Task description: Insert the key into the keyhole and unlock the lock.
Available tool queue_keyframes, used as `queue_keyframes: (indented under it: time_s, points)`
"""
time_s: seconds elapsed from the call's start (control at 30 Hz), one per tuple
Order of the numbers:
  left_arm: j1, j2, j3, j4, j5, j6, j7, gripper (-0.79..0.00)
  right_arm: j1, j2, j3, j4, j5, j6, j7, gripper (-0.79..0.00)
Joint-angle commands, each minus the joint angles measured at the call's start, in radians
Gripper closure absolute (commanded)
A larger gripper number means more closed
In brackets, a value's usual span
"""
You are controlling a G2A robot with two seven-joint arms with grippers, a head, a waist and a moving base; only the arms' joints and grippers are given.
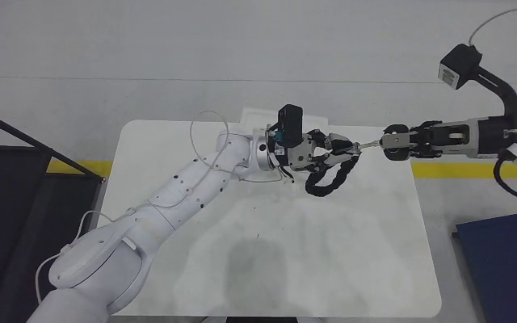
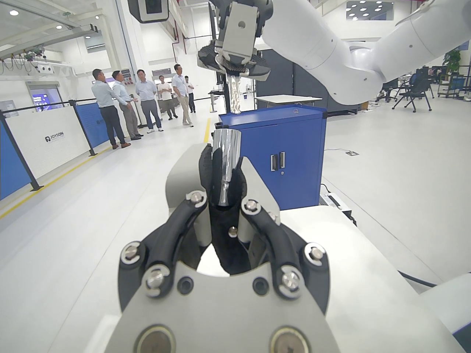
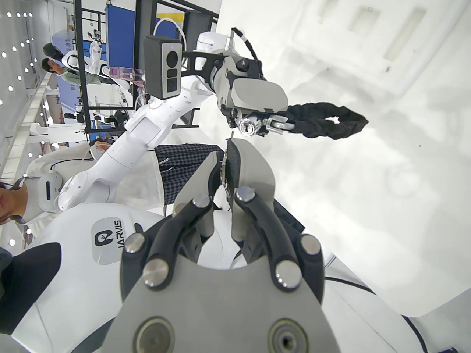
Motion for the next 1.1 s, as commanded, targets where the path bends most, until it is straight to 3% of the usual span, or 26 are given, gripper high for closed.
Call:
queue_keyframes:
  time_s: [0.0, 0.57, 1.07]
  points:
    - [0.007, -0.002, -0.009, -0.006, 0.006, 0.001, -0.010, 0.000, 0.009, 0.007, -0.007, 0.000, -0.018, -0.015, 0.015, 0.000]
    - [0.042, -0.026, -0.059, -0.002, 0.074, -0.021, -0.011, 0.000, 0.068, 0.075, -0.097, -0.003, -0.003, -0.004, 0.004, 0.000]
    - [0.065, -0.045, -0.098, 0.000, 0.102, -0.055, -0.018, 0.000, 0.086, 0.110, -0.135, -0.022, 0.033, 0.017, -0.017, 0.000]
